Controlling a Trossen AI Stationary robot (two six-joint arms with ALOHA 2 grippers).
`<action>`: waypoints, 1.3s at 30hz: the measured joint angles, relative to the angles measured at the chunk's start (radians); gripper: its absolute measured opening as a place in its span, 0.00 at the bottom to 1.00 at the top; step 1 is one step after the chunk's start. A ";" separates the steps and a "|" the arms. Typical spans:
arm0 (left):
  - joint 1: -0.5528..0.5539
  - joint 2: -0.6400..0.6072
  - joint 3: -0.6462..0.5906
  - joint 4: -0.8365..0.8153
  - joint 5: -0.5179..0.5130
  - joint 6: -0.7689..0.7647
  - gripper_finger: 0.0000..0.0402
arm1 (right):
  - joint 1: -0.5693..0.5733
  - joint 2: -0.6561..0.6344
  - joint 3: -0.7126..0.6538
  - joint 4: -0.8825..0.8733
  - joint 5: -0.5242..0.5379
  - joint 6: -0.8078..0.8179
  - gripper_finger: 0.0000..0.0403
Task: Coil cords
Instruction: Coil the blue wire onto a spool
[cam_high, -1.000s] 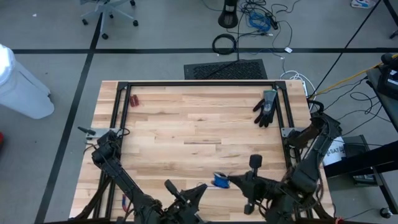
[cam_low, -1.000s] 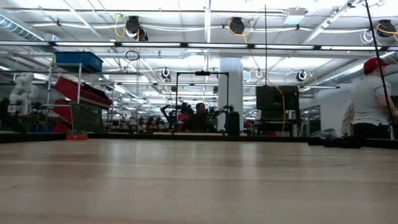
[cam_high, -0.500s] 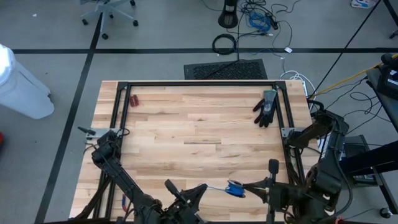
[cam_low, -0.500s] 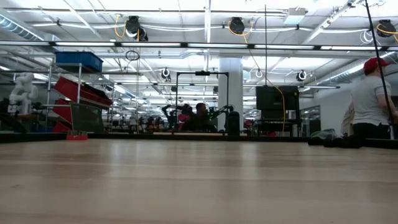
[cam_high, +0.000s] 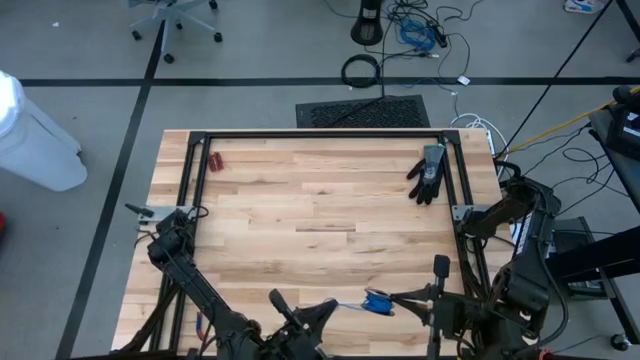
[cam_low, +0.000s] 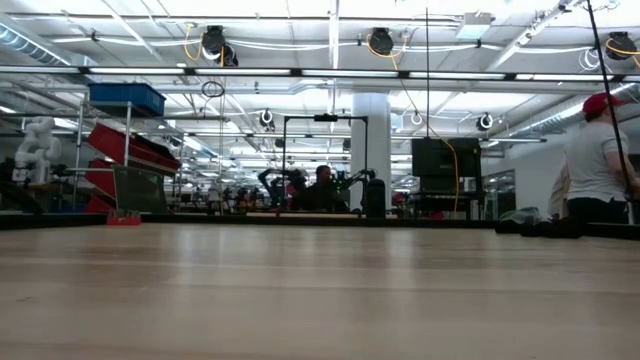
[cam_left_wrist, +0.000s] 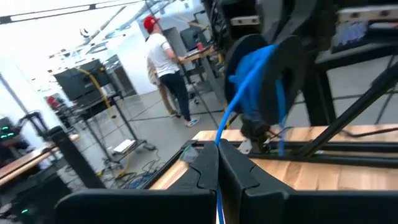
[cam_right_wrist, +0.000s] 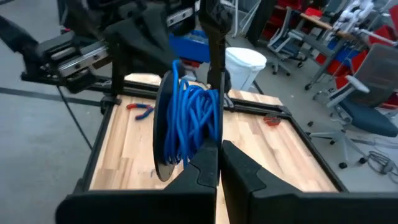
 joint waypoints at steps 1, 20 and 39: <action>0.003 0.000 0.000 -0.013 0.014 -0.021 0.00 | -0.001 0.000 0.000 0.007 0.009 -0.006 0.00; 0.078 0.002 -0.001 -0.257 0.180 -0.323 0.02 | -0.007 0.000 0.000 0.231 0.024 -0.191 0.00; 0.033 0.001 -0.001 -0.283 0.155 -0.324 0.22 | -0.013 -0.045 0.000 0.265 0.060 -0.264 0.00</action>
